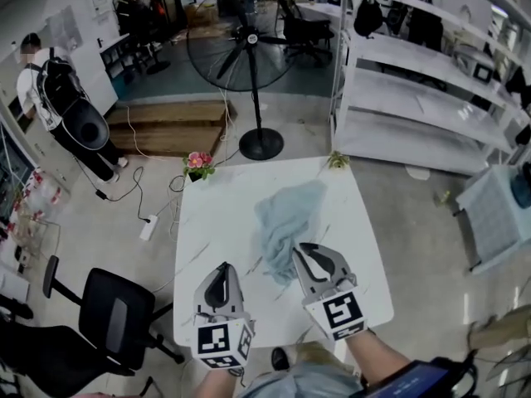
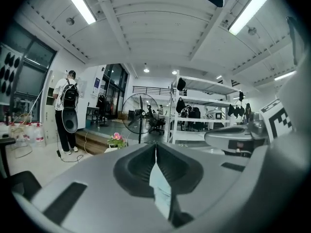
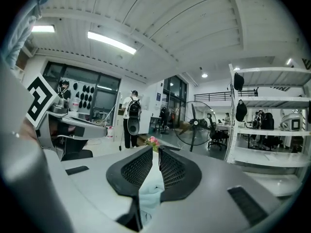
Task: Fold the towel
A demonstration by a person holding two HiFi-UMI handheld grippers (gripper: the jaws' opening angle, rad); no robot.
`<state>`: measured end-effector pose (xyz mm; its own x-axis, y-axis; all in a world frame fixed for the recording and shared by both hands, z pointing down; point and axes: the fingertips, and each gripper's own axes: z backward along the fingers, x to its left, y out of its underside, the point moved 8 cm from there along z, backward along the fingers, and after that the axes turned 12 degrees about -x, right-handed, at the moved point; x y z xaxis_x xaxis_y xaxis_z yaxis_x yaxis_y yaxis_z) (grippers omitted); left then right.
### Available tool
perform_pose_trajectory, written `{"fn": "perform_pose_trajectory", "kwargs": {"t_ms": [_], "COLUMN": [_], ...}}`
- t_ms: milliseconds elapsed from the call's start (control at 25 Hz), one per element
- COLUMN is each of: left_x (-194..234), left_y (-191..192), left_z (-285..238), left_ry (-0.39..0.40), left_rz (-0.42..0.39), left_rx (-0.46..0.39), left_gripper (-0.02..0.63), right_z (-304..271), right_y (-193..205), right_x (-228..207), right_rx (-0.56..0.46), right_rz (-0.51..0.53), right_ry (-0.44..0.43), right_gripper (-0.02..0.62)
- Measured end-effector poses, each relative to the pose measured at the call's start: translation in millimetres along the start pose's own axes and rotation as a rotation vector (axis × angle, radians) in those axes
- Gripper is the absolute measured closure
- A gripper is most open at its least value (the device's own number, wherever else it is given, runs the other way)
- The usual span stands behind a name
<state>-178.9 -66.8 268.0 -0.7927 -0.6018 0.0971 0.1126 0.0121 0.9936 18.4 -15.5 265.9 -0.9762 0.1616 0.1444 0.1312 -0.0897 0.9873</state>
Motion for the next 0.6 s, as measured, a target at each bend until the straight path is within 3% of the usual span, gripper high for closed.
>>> {"fn": "perform_pose_trajectory", "kwargs": {"t_ms": [280, 600], "left_x": [1, -1], "left_y": [33, 88], "left_z": [-51, -83], "left_ry": [-0.037, -0.084], "left_rz": [0.017, 0.059], "left_rx": [0.08, 0.218], "left_gripper": [0.595, 0.595], "right_z": [-53, -99], "right_y": [37, 107], "right_x": [-39, -52], "right_rx": [0.057, 0.202], "right_rz": [-0.034, -0.09], "right_ry": [-0.054, -0.16], "right_gripper": [0.54, 0.537]}}
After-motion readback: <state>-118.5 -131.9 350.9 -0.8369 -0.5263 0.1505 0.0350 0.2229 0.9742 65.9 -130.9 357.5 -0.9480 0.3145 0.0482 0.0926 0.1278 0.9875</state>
